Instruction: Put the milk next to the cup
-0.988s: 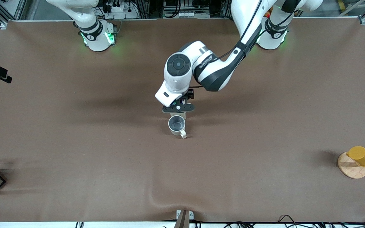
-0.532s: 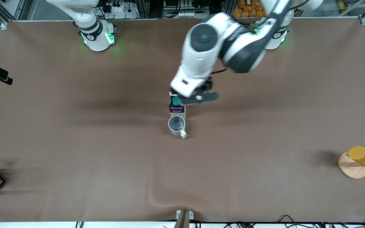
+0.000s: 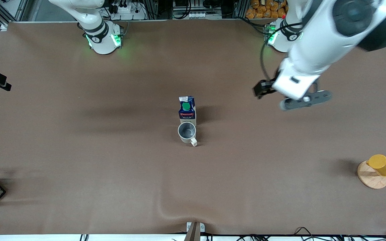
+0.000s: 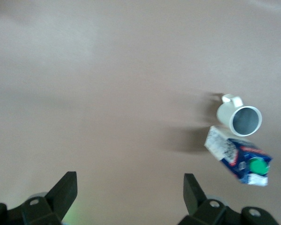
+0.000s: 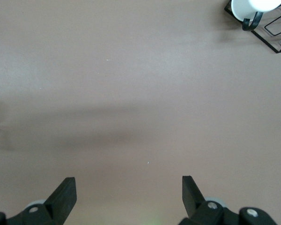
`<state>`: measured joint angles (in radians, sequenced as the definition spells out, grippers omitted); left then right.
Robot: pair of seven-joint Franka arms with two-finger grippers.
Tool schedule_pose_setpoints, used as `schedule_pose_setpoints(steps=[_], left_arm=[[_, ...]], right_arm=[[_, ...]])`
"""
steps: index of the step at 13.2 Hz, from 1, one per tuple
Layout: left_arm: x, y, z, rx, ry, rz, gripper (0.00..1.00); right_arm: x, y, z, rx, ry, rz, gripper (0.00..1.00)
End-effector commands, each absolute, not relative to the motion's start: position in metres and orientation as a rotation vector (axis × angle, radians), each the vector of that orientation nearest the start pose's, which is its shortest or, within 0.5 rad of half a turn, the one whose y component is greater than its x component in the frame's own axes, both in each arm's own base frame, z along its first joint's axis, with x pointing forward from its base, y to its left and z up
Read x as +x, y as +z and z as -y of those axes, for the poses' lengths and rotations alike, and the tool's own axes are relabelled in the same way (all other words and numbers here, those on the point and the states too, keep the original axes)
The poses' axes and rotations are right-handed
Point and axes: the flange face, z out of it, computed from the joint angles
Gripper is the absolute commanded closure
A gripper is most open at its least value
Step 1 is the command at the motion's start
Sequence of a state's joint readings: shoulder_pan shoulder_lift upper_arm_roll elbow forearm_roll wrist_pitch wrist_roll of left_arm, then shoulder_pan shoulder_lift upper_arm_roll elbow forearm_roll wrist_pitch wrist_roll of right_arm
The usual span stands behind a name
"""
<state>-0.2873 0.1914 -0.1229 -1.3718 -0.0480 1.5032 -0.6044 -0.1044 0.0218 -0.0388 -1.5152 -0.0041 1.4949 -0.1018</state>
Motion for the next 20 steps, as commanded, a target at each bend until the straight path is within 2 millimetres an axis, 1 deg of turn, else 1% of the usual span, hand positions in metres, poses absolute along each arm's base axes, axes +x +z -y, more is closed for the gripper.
schedule_pose_setpoints(steps=[1,3,5,7,8,9,10,11,13,15,18,20], left_arm=[[0.524,0.619,0.198,-3.130,0.086,0.197,0.00],[0.517,0.633,0.165,-3.117,0.107,0.093,0.00],[0.519,0.638,0.139,-3.113,0.141,0.078,0.00],[0.522,0.669,0.112,-3.137,0.100,0.012,0.00],[0.523,0.672,0.098,-3.129,0.104,-0.015,0.00],[0.522,0.676,0.084,-3.129,0.100,-0.117,0.00],[0.520,0.680,0.077,-3.128,0.091,-0.199,0.00],[0.519,0.681,0.072,-3.125,0.089,-0.220,0.00],[0.522,0.680,0.068,-3.124,0.089,-0.198,0.00],[0.523,0.678,0.062,-3.067,0.086,-0.187,0.00],[0.525,0.677,0.060,-3.066,0.090,-0.180,0.00],[0.525,0.676,0.062,-3.070,0.093,-0.191,0.00]], right_arm=[[0.554,0.635,0.077,-3.143,0.049,-0.070,0.00],[0.554,0.635,0.077,-3.143,0.049,-0.070,0.00],[0.554,0.636,0.076,-3.143,0.047,-0.066,0.00],[0.554,0.636,0.075,-3.144,0.044,-0.063,0.00],[0.554,0.636,0.075,-3.144,0.044,-0.063,0.00],[0.554,0.636,0.075,-3.144,0.044,-0.063,0.00],[0.554,0.636,0.074,-3.143,0.047,-0.061,0.00],[0.555,0.636,0.074,-3.144,0.044,-0.061,0.00],[0.555,0.636,0.074,-3.144,0.044,-0.058,0.00],[0.555,0.636,0.073,-3.144,0.044,-0.056,0.00],[0.555,0.636,0.073,-3.144,0.044,-0.056,0.00],[0.555,0.636,0.074,-3.145,0.044,-0.058,0.00]])
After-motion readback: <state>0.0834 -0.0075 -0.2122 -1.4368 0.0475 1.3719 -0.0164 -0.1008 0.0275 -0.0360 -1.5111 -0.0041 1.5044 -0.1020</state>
